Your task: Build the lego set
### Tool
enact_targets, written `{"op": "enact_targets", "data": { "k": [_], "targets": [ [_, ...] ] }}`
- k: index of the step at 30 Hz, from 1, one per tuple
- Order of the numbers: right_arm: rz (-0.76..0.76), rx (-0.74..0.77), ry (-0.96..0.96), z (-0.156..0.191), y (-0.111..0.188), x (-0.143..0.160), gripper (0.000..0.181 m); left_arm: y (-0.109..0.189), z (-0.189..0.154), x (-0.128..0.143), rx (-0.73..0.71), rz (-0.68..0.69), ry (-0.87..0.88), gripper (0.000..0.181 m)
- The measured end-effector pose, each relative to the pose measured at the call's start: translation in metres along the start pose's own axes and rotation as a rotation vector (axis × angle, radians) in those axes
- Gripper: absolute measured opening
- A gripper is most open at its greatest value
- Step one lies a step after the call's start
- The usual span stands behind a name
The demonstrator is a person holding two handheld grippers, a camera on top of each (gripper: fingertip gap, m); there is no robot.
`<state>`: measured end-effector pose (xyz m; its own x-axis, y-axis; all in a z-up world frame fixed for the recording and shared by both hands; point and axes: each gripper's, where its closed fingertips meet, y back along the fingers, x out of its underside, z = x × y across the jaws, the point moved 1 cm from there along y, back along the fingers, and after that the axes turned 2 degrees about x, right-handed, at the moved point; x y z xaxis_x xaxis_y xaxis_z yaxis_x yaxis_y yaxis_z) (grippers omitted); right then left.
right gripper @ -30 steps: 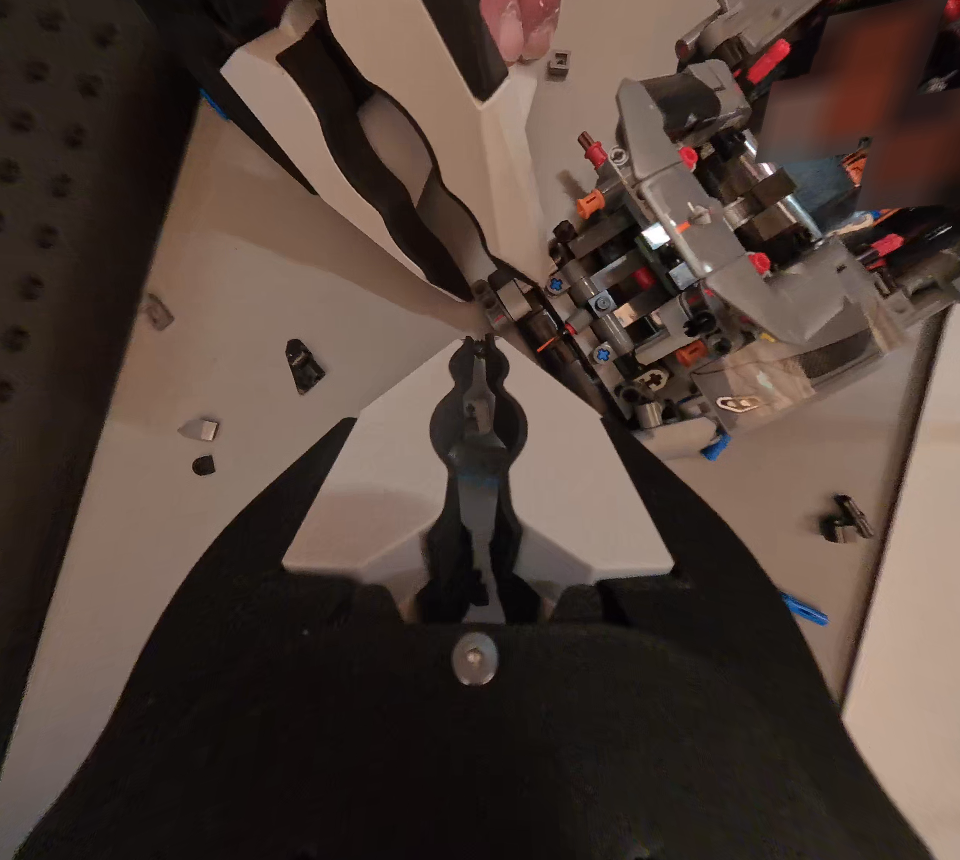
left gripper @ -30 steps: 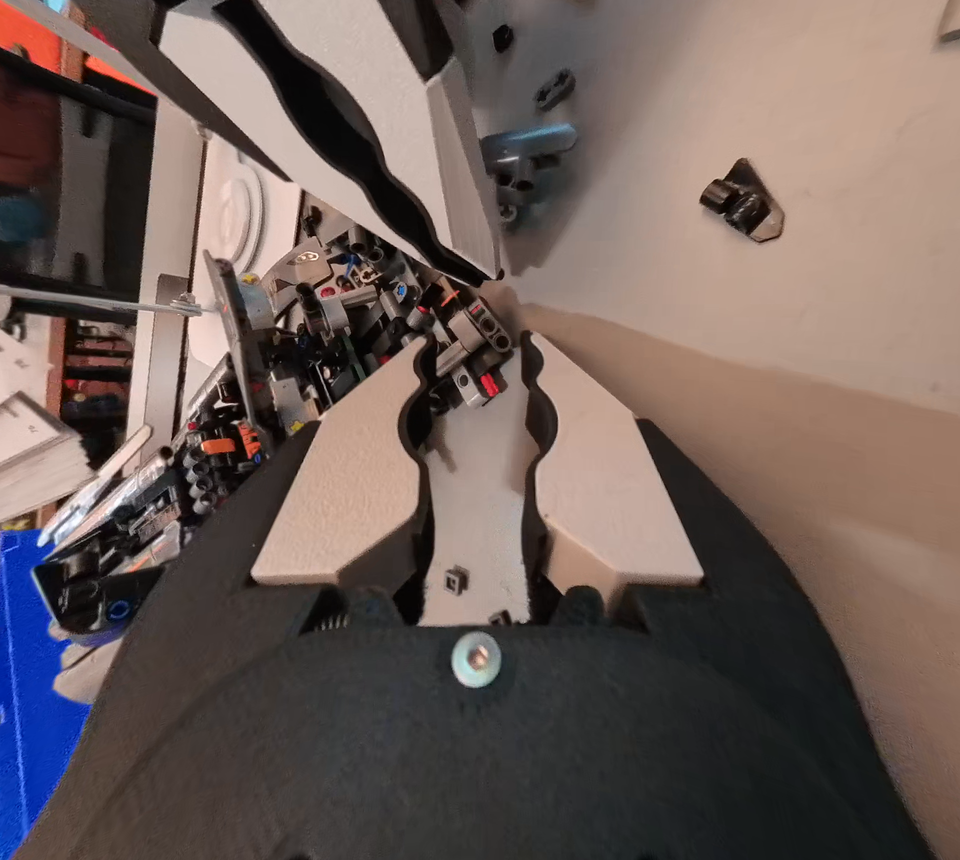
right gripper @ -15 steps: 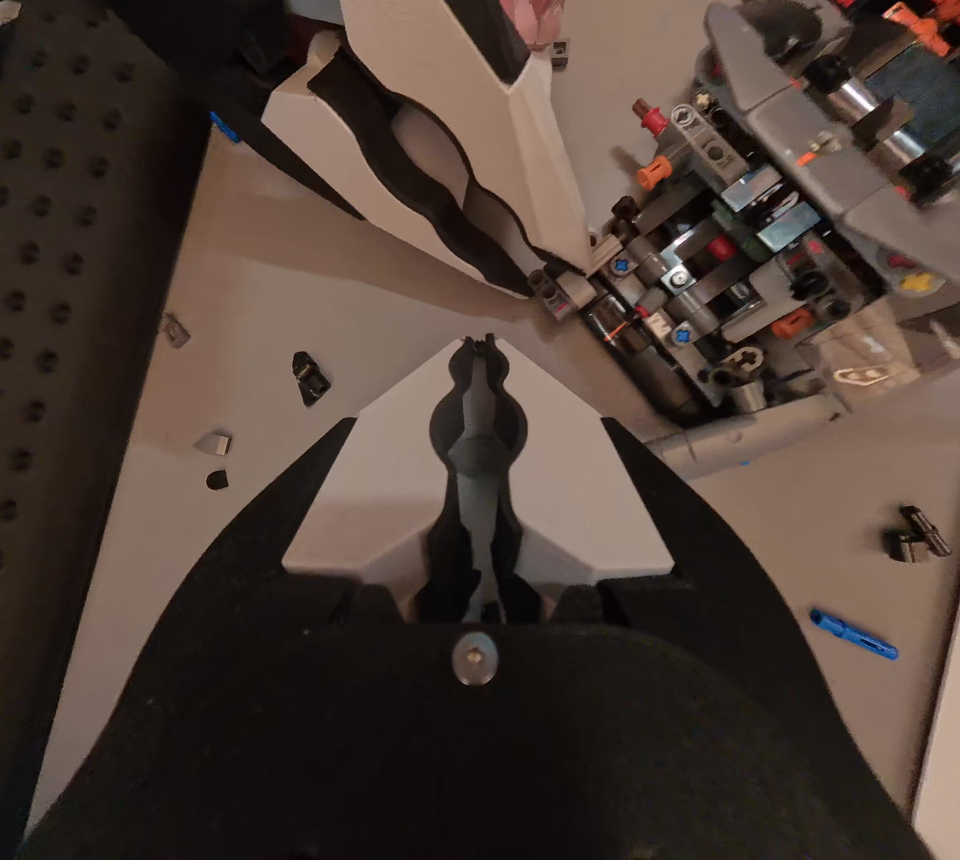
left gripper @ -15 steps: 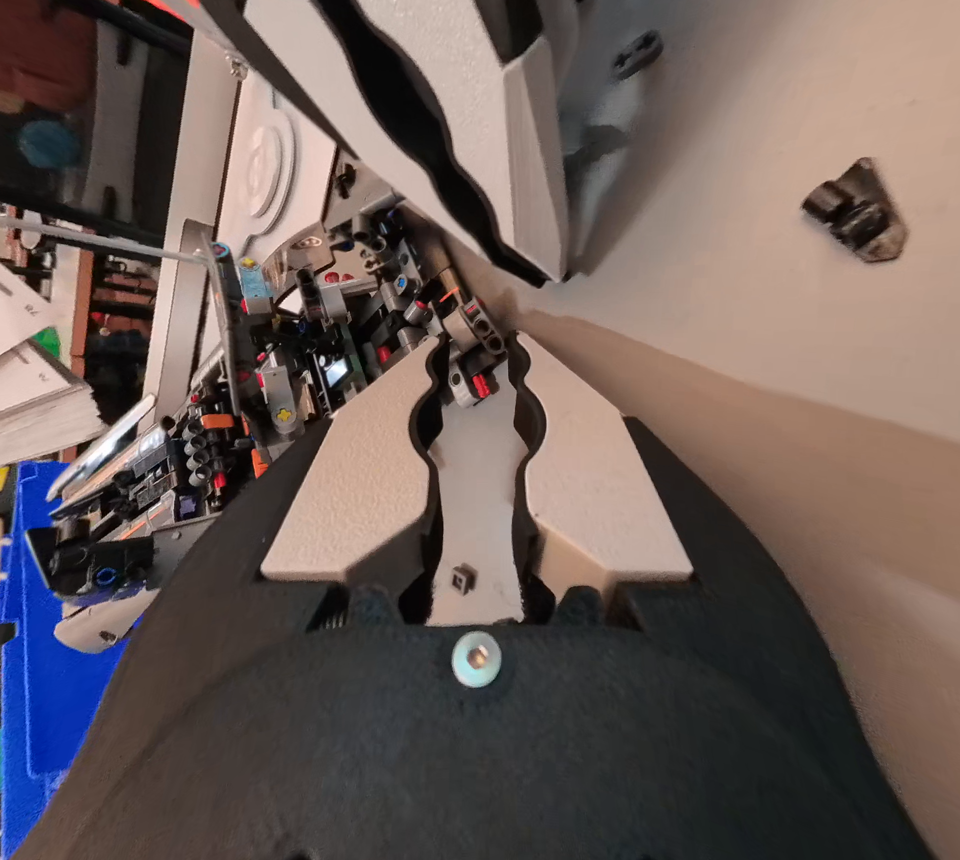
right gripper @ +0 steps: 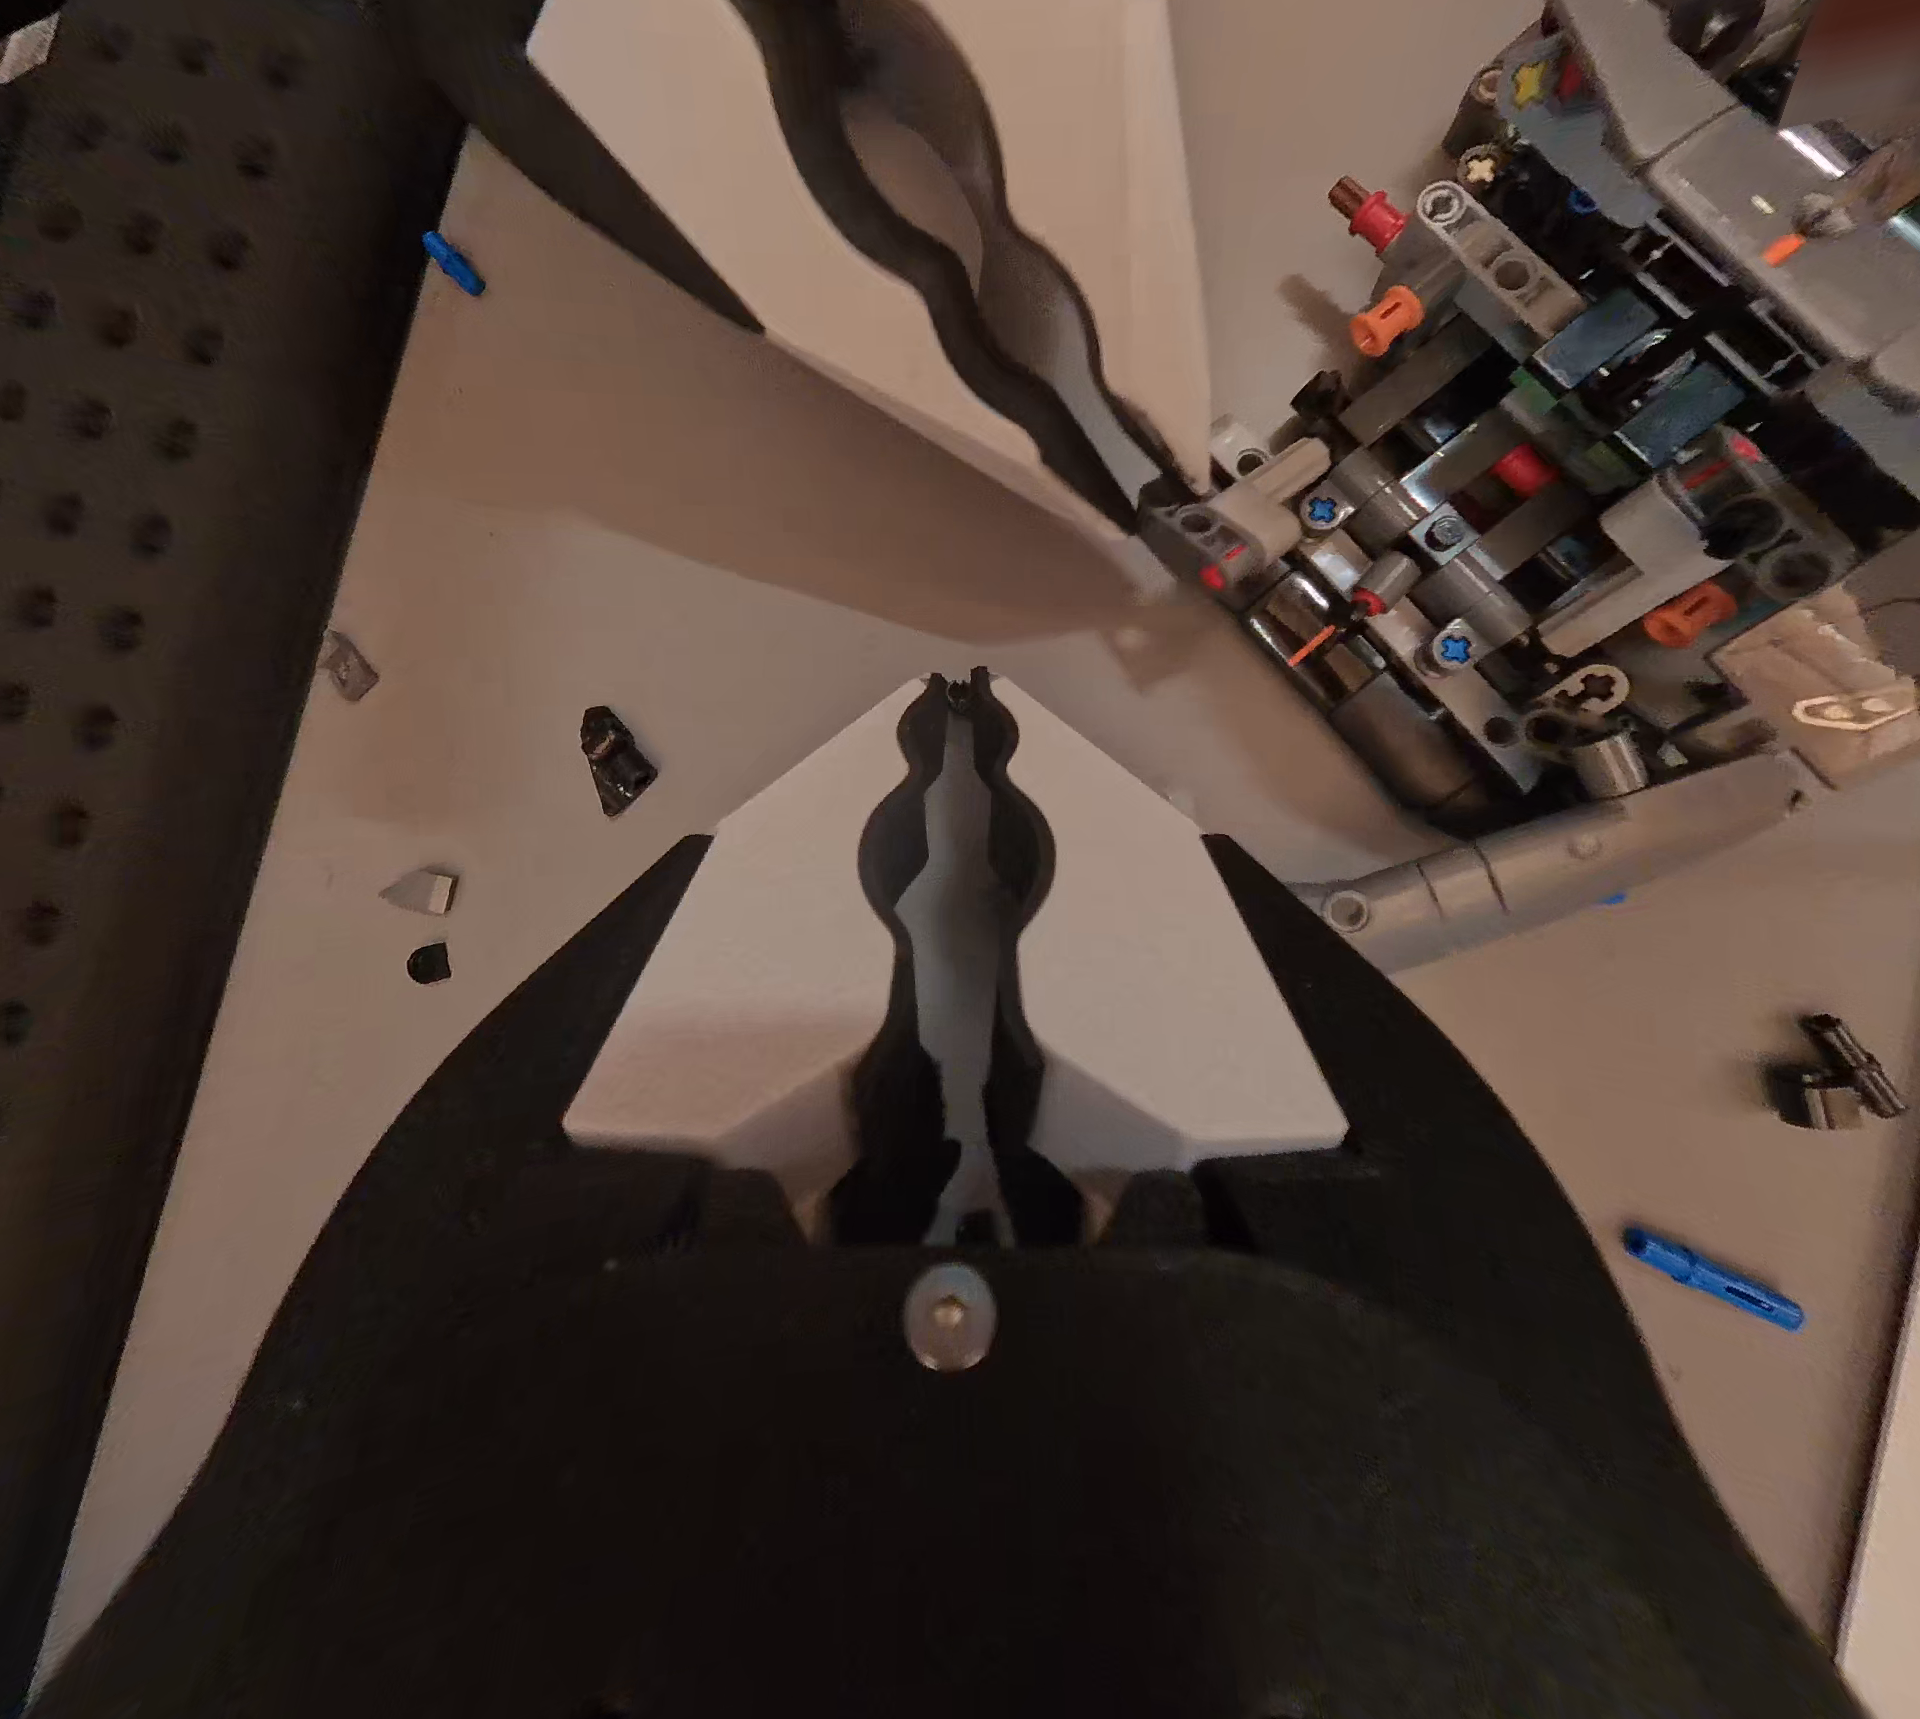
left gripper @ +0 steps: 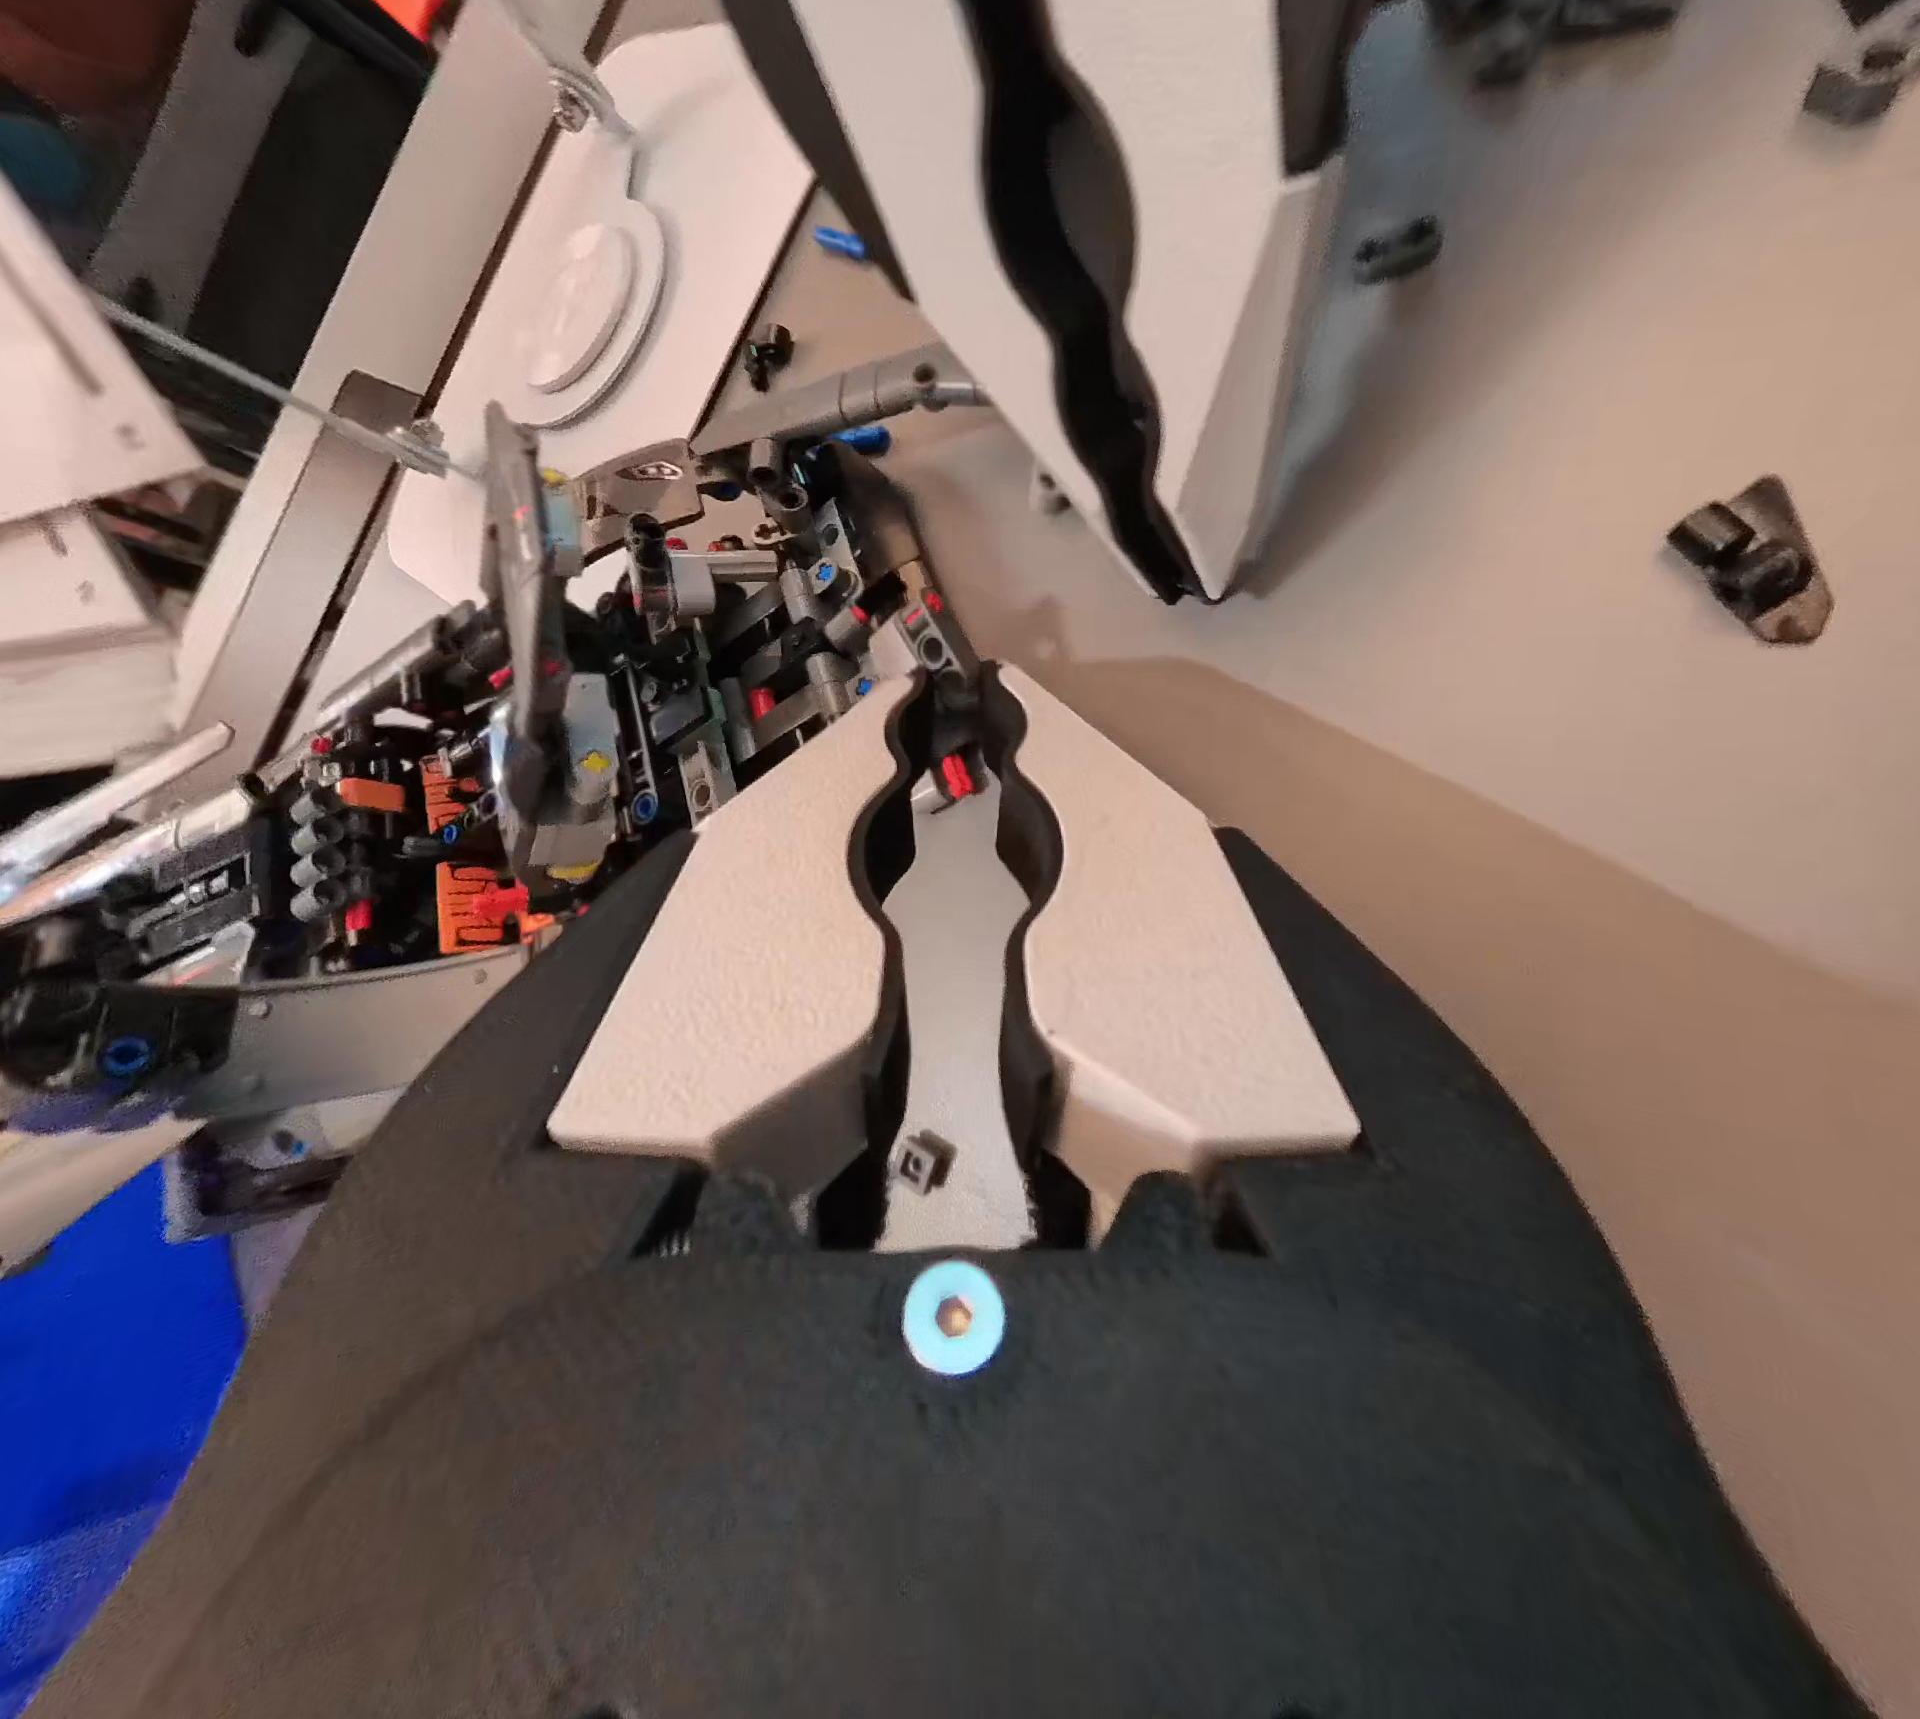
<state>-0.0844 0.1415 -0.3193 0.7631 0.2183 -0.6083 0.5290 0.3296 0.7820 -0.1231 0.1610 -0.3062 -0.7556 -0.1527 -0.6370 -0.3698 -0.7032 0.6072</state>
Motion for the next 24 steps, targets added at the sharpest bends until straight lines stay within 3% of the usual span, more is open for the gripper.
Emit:
{"op": "enact_targets", "data": {
  "k": [5, 13, 17, 24],
  "targets": [
    [-0.006, -0.001, -0.002, 0.0, 0.0, -0.001, 0.002, 0.007, 0.013, -0.002, 0.043, -0.103, 0.189, 0.005],
    [-0.011, 0.012, 0.008, -0.002, -0.001, -0.001, 0.002, 0.002, 0.013, 0.002, -0.039, -0.031, 0.067, 0.027],
    [-0.013, 0.013, 0.011, -0.001, -0.001, -0.002, 0.002, 0.0, 0.016, 0.005, -0.065, 0.005, 0.053, 0.016],
    [-0.01, 0.018, 0.022, -0.001, -0.001, -0.002, 0.002, 0.004, 0.023, 0.003, -0.021, -0.062, 0.191, 0.008]
  ]
}}
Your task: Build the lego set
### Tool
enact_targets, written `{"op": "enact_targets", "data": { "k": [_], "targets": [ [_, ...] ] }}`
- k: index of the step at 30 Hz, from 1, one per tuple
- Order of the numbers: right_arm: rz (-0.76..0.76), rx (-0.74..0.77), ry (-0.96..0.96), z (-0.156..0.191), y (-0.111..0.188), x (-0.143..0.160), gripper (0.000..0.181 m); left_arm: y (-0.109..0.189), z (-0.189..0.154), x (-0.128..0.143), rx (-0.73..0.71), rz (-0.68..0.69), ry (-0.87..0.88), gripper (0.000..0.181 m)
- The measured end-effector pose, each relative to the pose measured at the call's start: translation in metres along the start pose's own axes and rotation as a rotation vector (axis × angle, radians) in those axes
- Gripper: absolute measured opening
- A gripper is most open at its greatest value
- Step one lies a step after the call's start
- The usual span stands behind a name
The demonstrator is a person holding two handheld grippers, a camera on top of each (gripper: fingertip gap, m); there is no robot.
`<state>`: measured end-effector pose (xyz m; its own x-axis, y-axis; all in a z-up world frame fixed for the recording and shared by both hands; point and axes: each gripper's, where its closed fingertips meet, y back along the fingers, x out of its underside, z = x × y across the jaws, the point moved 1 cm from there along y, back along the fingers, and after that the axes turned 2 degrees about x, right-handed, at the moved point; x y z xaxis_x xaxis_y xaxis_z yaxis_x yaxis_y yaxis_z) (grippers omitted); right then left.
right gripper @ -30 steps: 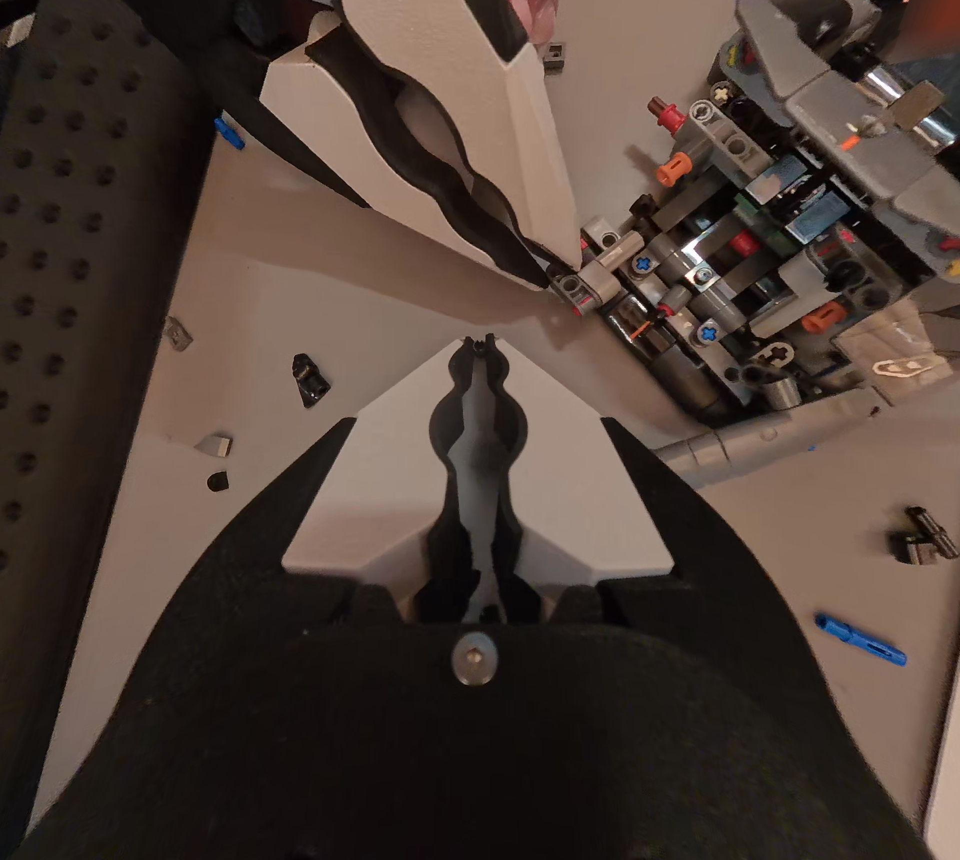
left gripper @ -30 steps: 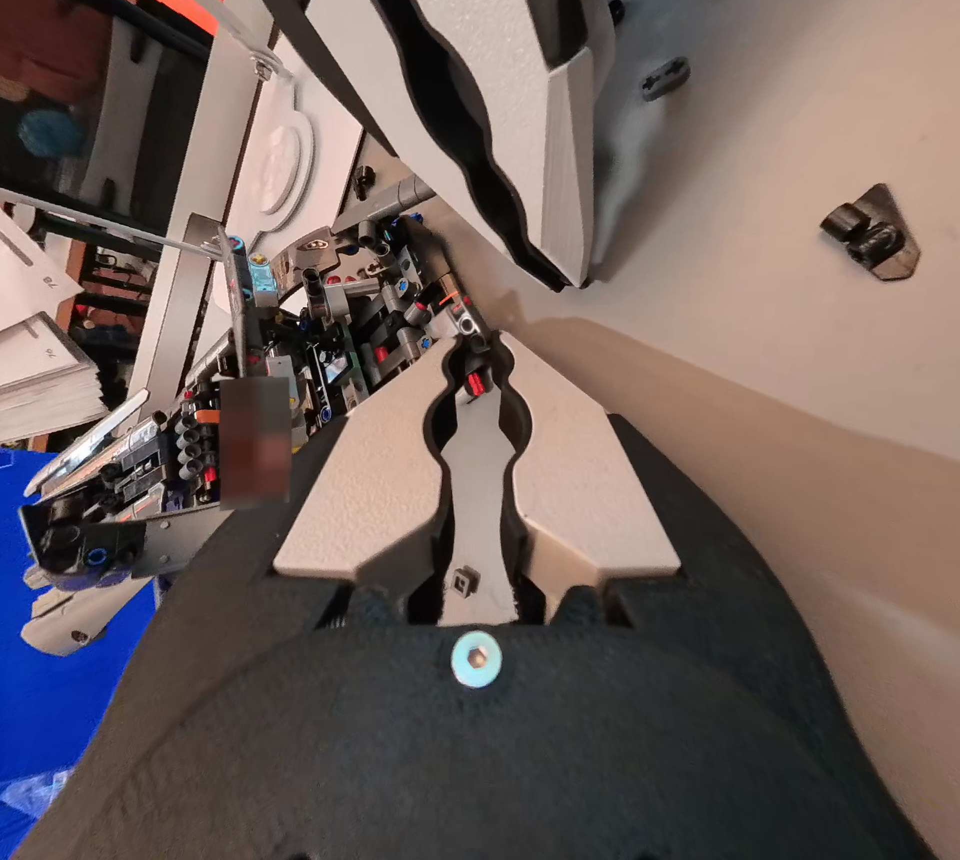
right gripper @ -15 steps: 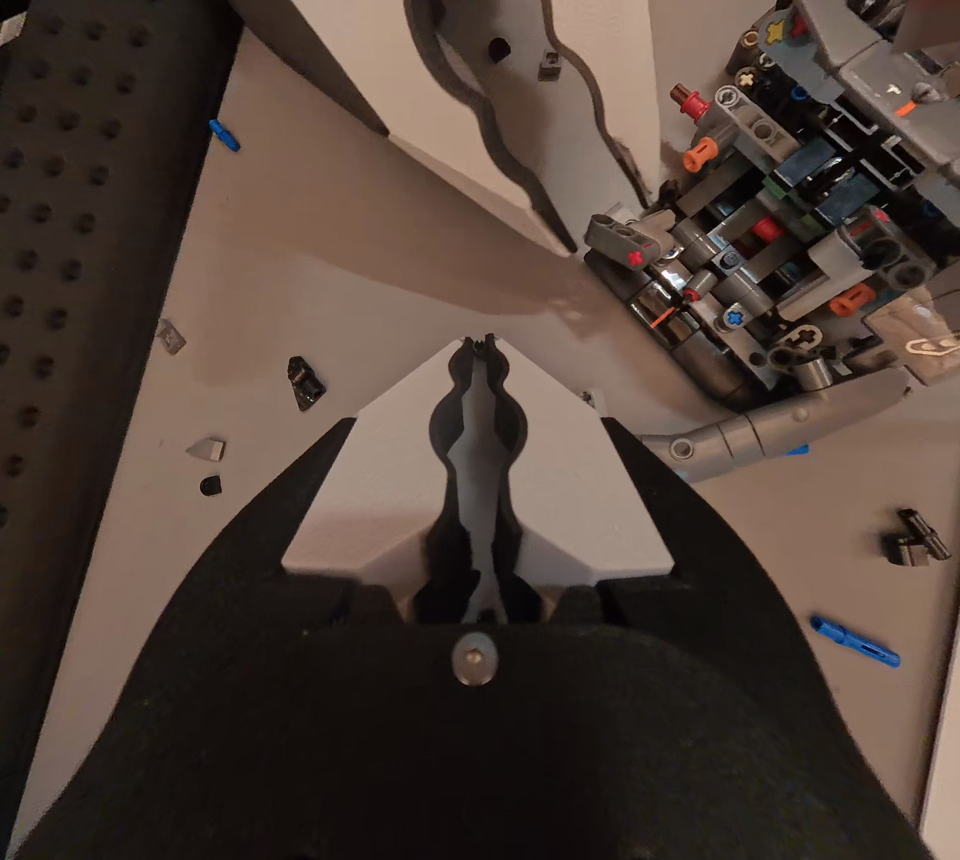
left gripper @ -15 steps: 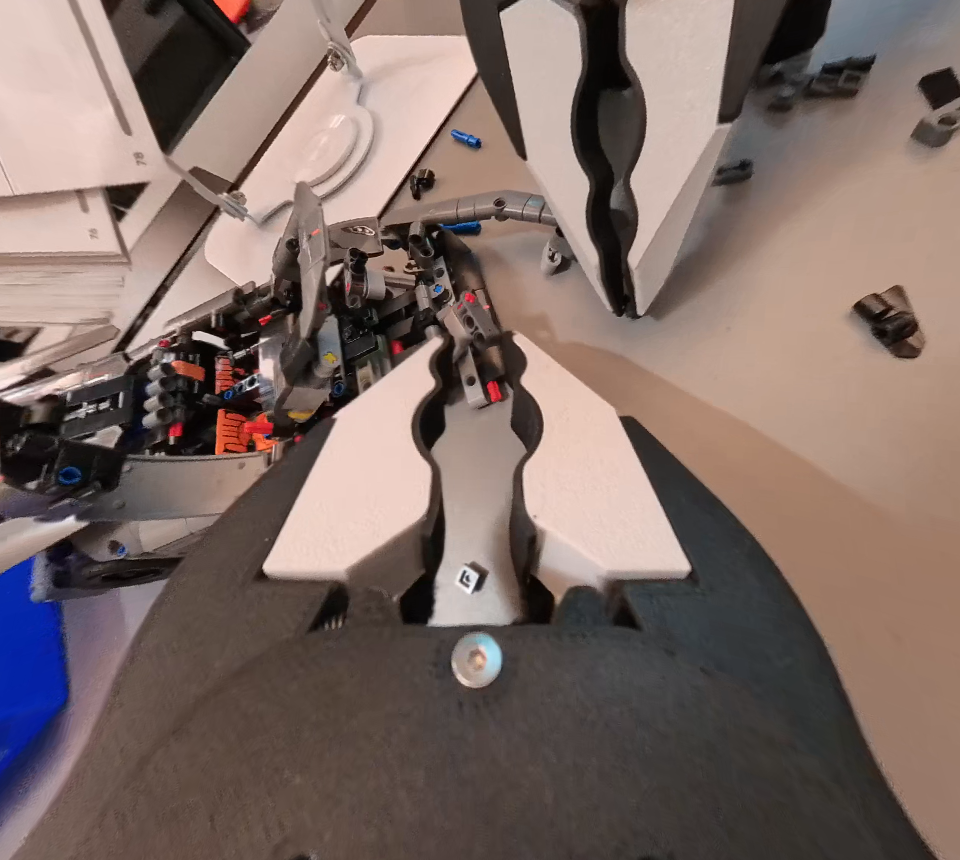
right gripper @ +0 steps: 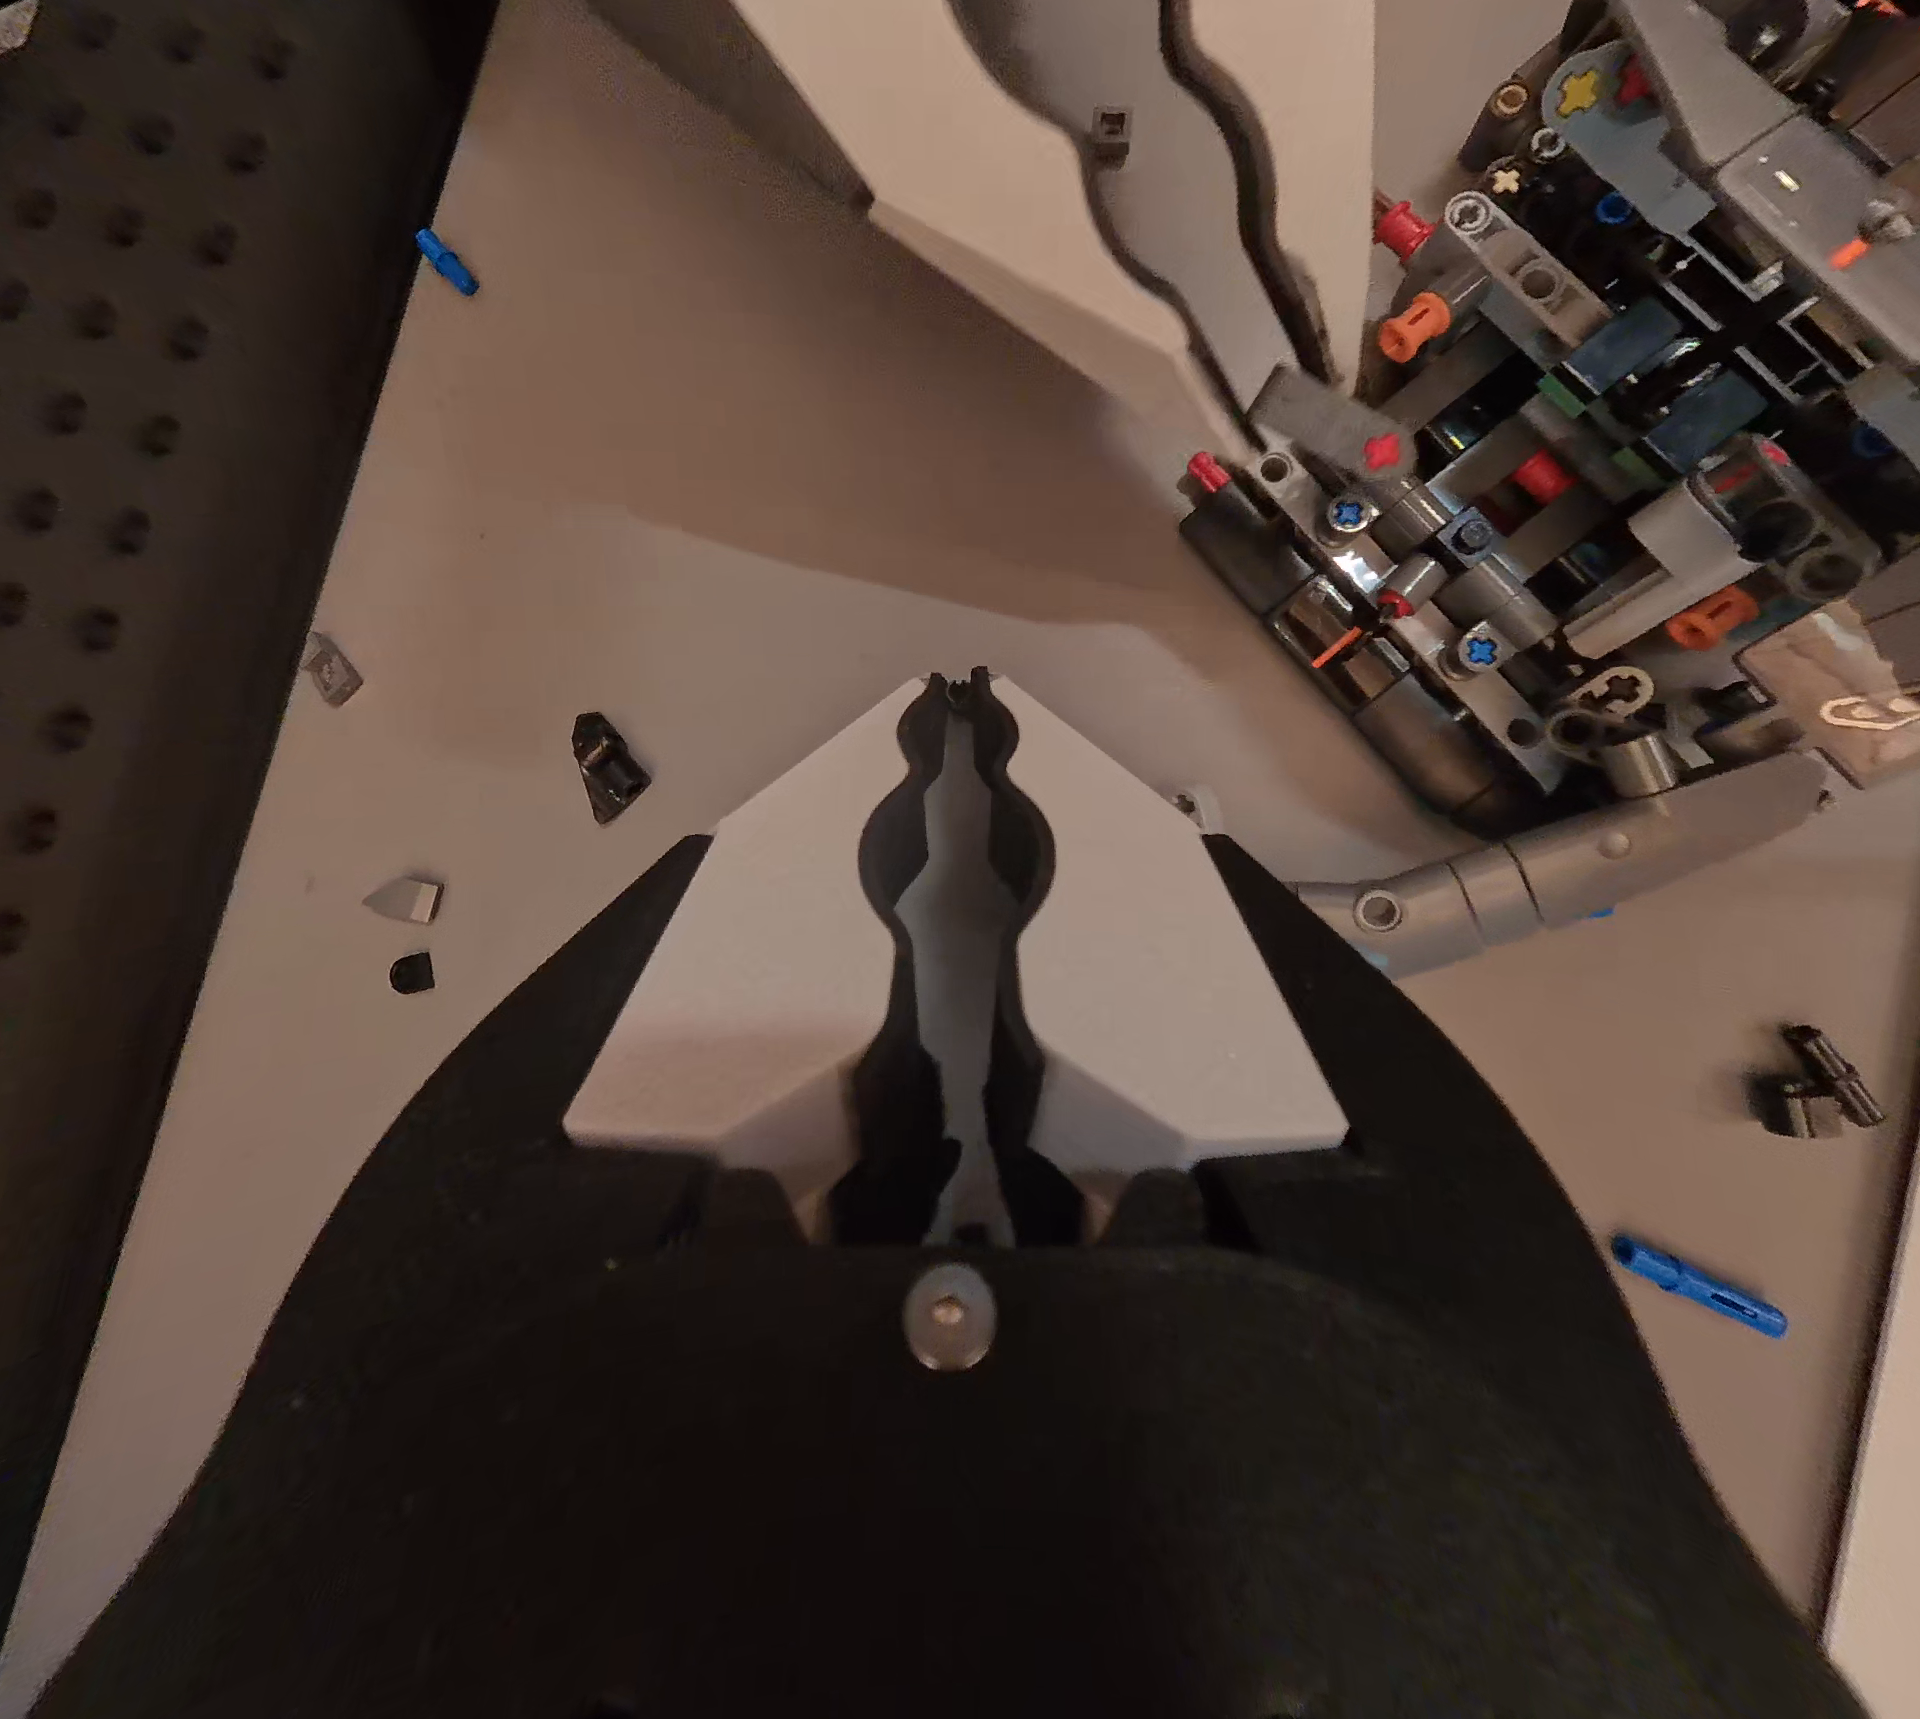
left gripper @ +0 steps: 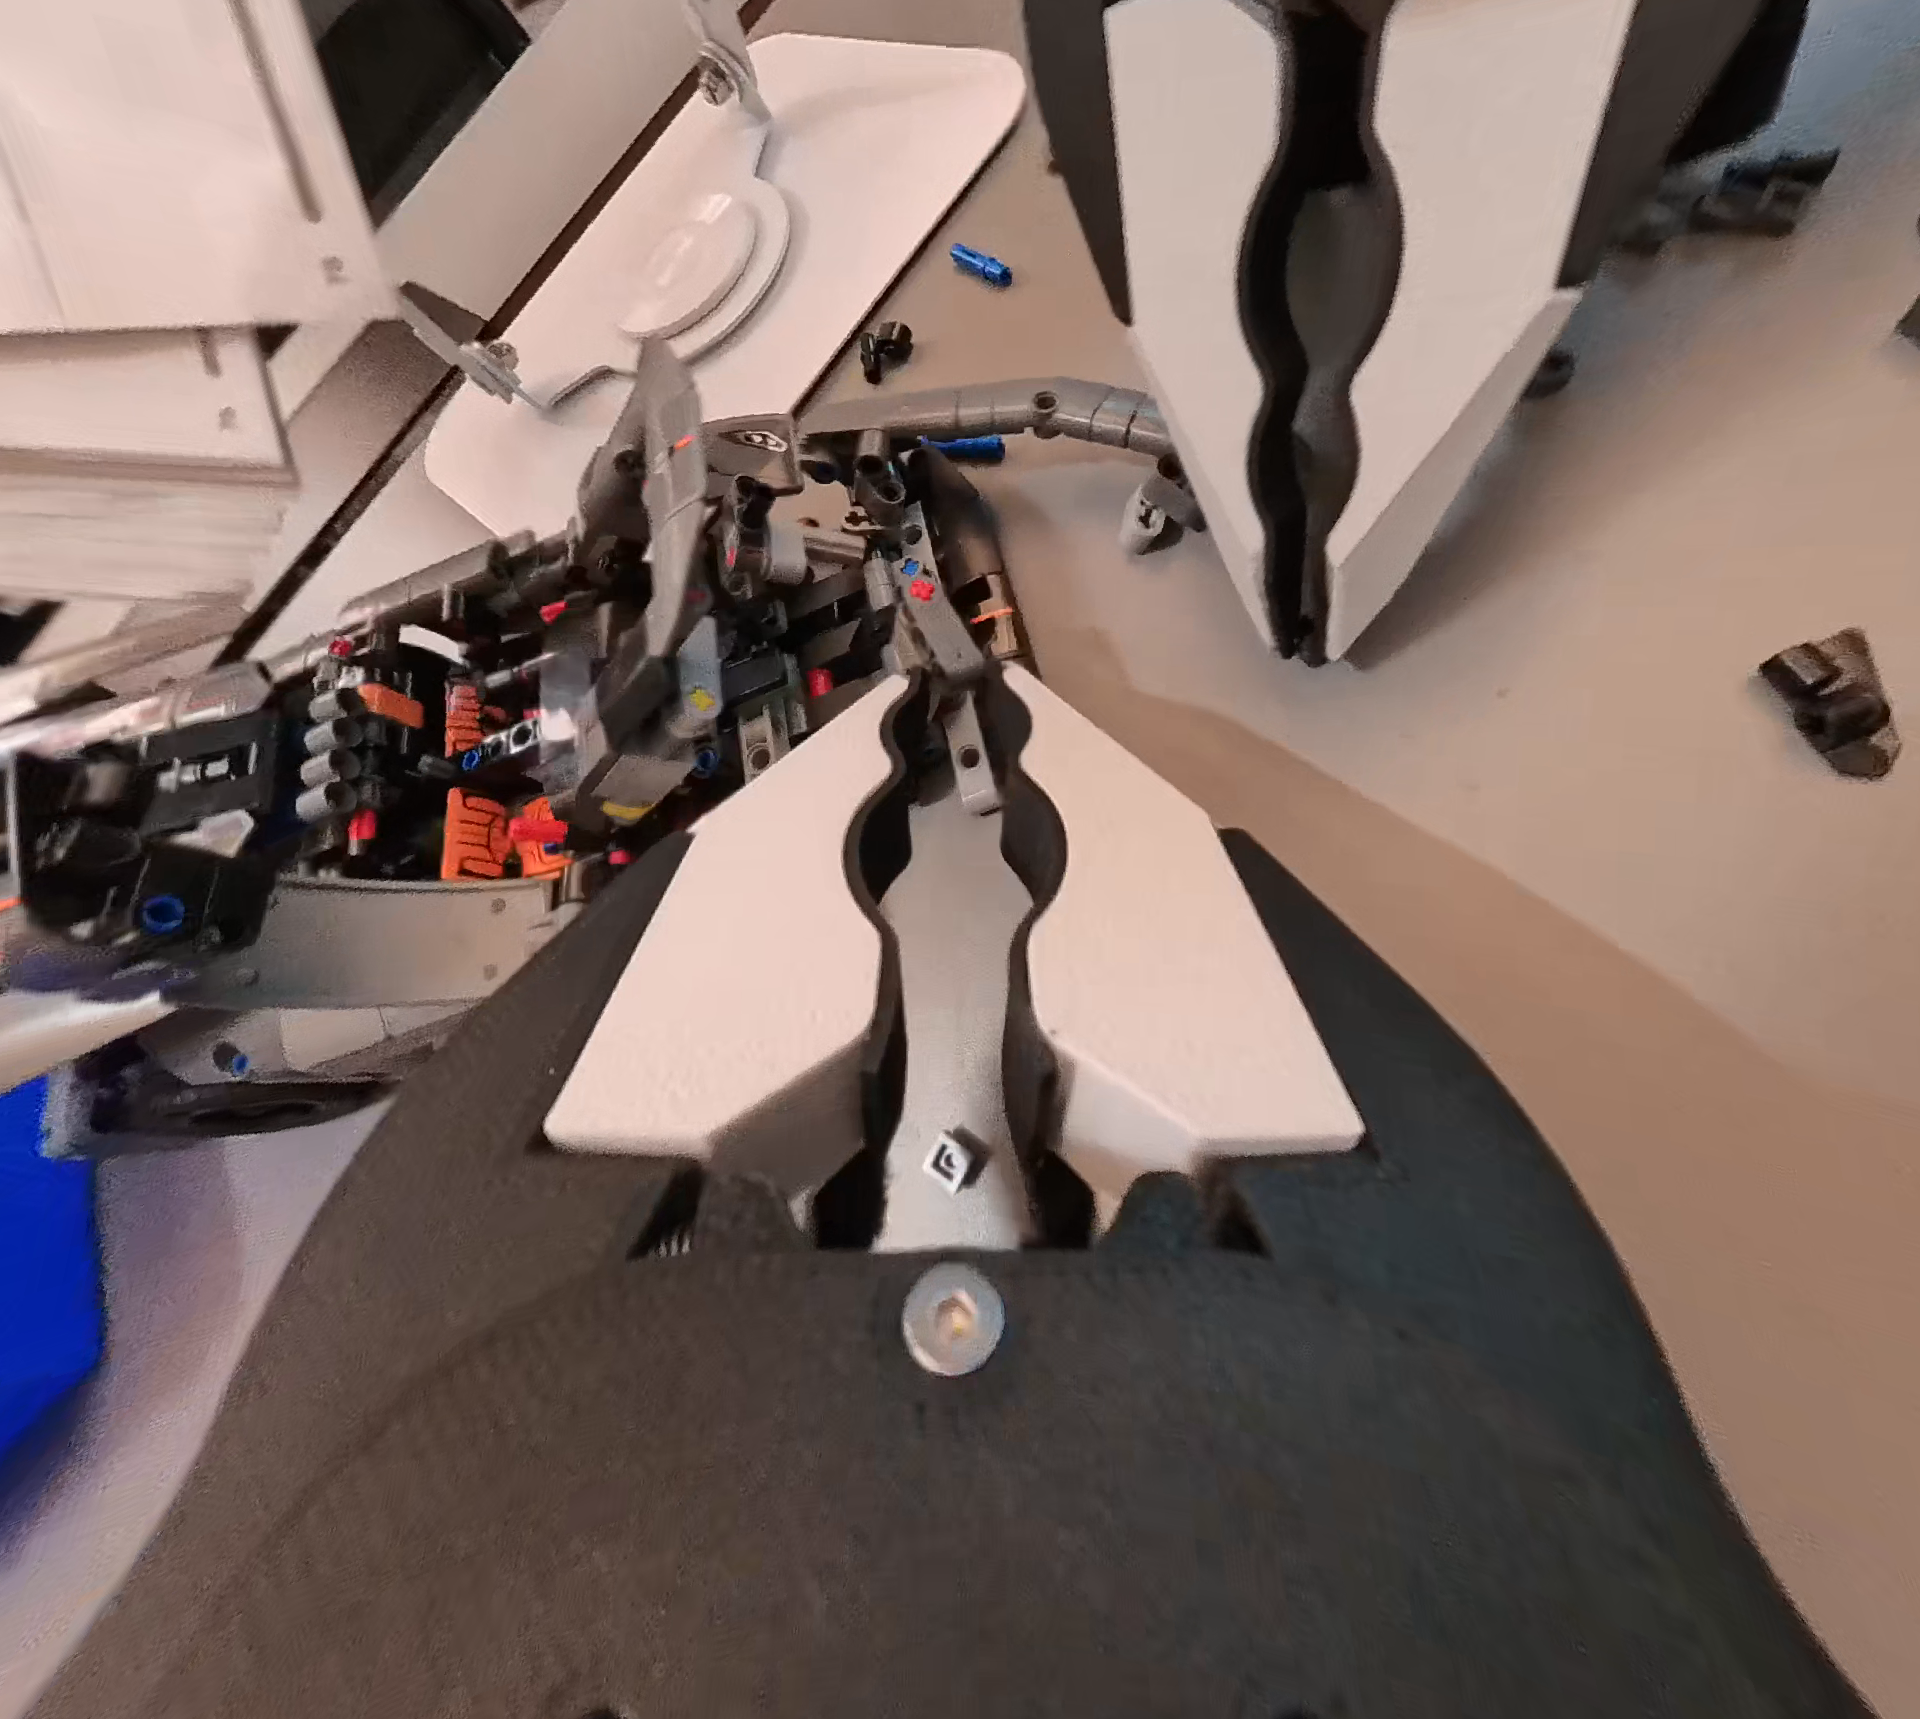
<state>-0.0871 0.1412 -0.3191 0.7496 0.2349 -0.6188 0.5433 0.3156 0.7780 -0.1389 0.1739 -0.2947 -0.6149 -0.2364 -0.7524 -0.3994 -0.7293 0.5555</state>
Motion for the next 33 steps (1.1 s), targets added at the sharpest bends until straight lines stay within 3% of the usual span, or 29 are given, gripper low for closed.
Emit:
{"op": "enact_targets", "data": {
  "k": [11, 19, 22, 27, 33],
  "targets": [
    [-0.013, -0.006, -0.011, -0.001, -0.001, -0.002, 0.002, 0.008, 0.025, 0.009, 0.153, -0.115, 0.403, 0.006],
    [-0.076, 0.001, -0.027, -0.003, 0.003, -0.011, 0.002, 0.016, 0.025, 0.012, 0.088, -0.036, 0.244, 0.027],
    [-0.147, 0.002, -0.065, -0.007, 0.011, -0.021, 0.002, 0.028, 0.018, -0.002, 0.081, -0.059, 0.136, 0.026],
    [-0.353, -0.002, -0.153, -0.017, 0.037, -0.047, 0.002, 0.028, -0.015, -0.016, 0.197, -0.106, 0.025, 0.029],
    [-0.494, -0.051, -0.21, -0.018, 0.053, -0.061, 0.001, 0.018, -0.026, -0.026, 0.139, -0.118, -0.035, 0.019]
  ]
}}
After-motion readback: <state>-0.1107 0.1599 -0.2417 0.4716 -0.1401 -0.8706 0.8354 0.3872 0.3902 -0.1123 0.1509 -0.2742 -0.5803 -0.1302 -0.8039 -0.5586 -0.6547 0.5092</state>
